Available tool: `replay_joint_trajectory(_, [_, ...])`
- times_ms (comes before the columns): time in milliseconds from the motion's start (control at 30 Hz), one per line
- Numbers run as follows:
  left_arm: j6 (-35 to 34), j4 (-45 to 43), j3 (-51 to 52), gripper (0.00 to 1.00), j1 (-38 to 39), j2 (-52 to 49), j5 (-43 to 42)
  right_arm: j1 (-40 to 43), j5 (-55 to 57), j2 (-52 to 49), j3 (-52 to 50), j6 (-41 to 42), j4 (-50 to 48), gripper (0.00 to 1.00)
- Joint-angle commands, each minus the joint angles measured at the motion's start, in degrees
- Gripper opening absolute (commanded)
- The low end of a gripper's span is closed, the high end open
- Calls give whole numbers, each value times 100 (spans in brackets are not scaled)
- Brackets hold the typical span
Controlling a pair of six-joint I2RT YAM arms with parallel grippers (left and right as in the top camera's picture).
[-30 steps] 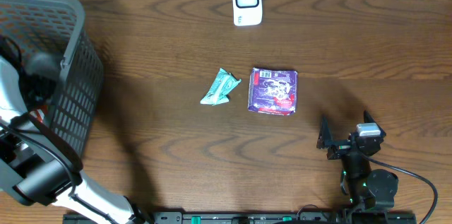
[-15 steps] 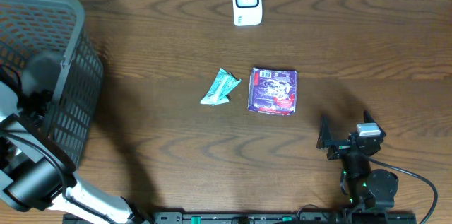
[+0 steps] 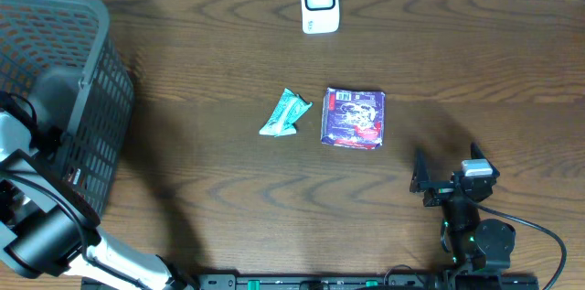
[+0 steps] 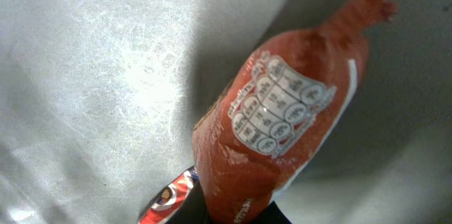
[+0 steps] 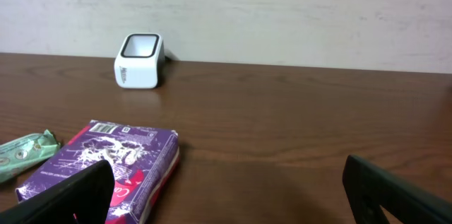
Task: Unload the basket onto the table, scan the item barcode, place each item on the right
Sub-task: 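Reach the left gripper into the basket and grasp the orange snack bar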
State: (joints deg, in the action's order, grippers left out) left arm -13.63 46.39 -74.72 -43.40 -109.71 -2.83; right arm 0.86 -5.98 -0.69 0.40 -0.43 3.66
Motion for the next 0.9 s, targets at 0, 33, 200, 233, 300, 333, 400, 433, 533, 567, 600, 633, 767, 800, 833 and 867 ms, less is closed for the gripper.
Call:
replay_joint_trajectory(0, [-144, 144, -116, 7, 17, -13, -560, -55, -37, 31, -7, 79, 24, 99])
replay_joint_trajectory(33, [-170, 197, -278, 7, 17, 63, -876, -55, -37, 31, -7, 79, 24, 99])
replay_joint_trajectory(200, [-1091, 24, -1364, 7, 20, 612, -2997, -55, -37, 31, -7, 79, 24, 99])
replay_joint_trajectory(233, [-1451, -87, -1554, 7, 20, 737, -3289, -55, -37, 31, -7, 79, 24, 99])
replay_joint_trajectory(300, [-2173, -396, -1838, 7, 20, 992, -3788, -55, -37, 31, -7, 79, 24, 99])
replay_joint_trajectory(333, [-2538, -619, -1926, 7, 20, 1139, -4022, -55, -37, 31, -7, 79, 24, 99])
replay_joint_trajectory(400, [-3287, -1163, -2011, 7, 17, 1506, -4478, -55, -37, 31, -7, 79, 24, 99])
replay_joint_trajectory(433, [-3593, -1495, -2013, 7, 20, 1731, -4647, -55, -37, 31, -7, 79, 24, 99])
replay_joint_trajectory(533, [-3814, -2188, -2013, 7, 24, 2411, -4752, -55, -37, 31, -7, 79, 24, 99])
replay_joint_trajectory(567, [-3801, -2293, -2013, 7, 24, 2645, -4741, -55, -37, 31, -7, 79, 24, 99])
replay_joint_trajectory(600, [-3698, -2363, -2013, 7, 24, 3082, -4682, -55, -37, 31, -7, 79, 24, 99])
replay_joint_trajectory(633, [-3571, -2358, -2013, 8, 24, 3263, -4666, -55, -37, 31, -7, 79, 24, 99])
replay_joint_trajectory(767, [-2815, -2076, -2013, 7, 92, 3934, -4669, -55, -37, 31, -7, 79, 24, 99])
replay_joint_trajectory(800, [-2791, -1908, -2013, 7, 162, 4057, -4669, -55, -37, 31, -7, 79, 24, 99])
replay_joint_trajectory(833, [-2793, -1757, -2013, 7, 251, 4135, -4669, -55, -37, 31, -7, 79, 24, 99])
replay_joint_trajectory(867, [-2787, -1569, -2011, 7, 415, 4207, -4666, -55, -37, 31, -7, 79, 24, 99])
